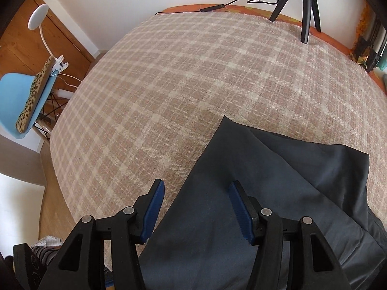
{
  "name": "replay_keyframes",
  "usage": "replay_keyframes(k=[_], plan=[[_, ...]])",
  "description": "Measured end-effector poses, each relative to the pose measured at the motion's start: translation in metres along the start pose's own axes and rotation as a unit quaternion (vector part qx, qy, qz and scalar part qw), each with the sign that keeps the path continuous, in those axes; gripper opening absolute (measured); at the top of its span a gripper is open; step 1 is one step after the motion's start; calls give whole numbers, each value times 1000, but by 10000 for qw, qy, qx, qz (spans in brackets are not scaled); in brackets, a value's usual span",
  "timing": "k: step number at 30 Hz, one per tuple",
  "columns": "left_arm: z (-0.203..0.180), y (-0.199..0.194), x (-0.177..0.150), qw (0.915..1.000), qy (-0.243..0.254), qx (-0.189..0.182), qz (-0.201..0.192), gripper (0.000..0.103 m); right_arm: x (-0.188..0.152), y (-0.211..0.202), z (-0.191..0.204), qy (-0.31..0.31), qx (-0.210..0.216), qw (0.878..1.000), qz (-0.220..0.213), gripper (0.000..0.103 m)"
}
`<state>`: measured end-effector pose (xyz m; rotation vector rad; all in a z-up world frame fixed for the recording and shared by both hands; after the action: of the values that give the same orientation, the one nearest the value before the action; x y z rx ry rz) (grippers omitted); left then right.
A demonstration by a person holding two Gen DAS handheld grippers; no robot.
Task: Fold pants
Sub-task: 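Grasp the trouser edge with the left tool while the right tool grasps beside it, then lift the held edge with both tools and fold the trousers over on themselves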
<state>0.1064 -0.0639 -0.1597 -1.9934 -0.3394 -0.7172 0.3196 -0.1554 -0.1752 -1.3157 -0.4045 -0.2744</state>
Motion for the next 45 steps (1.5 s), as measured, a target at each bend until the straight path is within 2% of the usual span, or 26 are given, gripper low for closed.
replay_keyframes(k=[12, 18, 21, 23, 26, 27, 28, 29, 31, 34, 36, 37, 38, 39, 40, 43, 45], plan=[[-10, -3, -6, 9999, 125, 18, -55, 12, 11, 27, 12, -156, -454, 9977, 486, 58], [-11, -3, -7, 9998, 163, 28, -89, 12, 15, 31, 10, -167, -447, 9977, 481, 50], [-11, -1, -7, 9999, 145, 39, -73, 12, 12, 27, 2, -194, -450, 9978, 436, 41], [-11, 0, -8, 9999, 135, 24, -55, 12, 11, 24, -3, -195, -467, 9981, 359, 26], [-11, -1, -7, 9998, 127, 31, -120, 13, 8, 20, -10, -183, -405, 9987, 268, 11], [-10, -2, -6, 9998, 112, 27, -161, 13, 7, 18, -13, -114, -342, 9991, 239, 9], [-9, -3, -4, 9998, 109, 40, -185, 16, 6, 16, -15, -41, -283, 9994, 213, 6], [-9, -2, -3, 9997, 111, 60, -191, 26, 5, 14, -17, 6, -232, 9996, 186, 3], [-7, 0, -2, 9998, 66, 61, -198, 37, 5, 7, -22, 106, -114, 9998, 84, 1], [-7, 5, -1, 9999, -81, 20, -106, 43, 5, -4, -29, 371, 119, 9992, -69, 1], [-11, 7, 0, 9999, -38, -52, -137, 43, 6, -13, -33, 467, 232, 9985, -155, 1], [-14, 7, 0, 9999, 25, -78, -143, 42, 7, -16, -34, 501, 284, 9982, -191, 1], [-16, 8, 0, 9998, 59, -92, -154, 35, 7, -19, -36, 530, 323, 9979, -207, 1], [-18, 9, 0, 9998, 60, -125, -173, 26, 7, -20, -35, 531, 334, 9978, -206, 1], [-21, 11, 0, 9998, 71, -139, -146, 12, 7, -21, -35, 505, 325, 9980, -206, 1], [-27, 9, 0, 9994, 123, -196, -243, 6, 7, -23, -37, 451, 284, 9984, -212, 1], [-33, 5, 2, 9987, 246, -222, -381, 6, 9, -16, -29, 393, 285, 9987, -139, 7]])
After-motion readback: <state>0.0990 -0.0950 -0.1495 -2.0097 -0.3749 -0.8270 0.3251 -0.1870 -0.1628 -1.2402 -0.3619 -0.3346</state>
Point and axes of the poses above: each gripper's, at about its wrist camera, not at the fingertips, and y roughly the way its jaws point, z to its left, x to its top, the point moved 3 cm from there along y, roughly the way its jaws point, and after that the axes turned 9 degrees about -z, right-handed, at the moved point
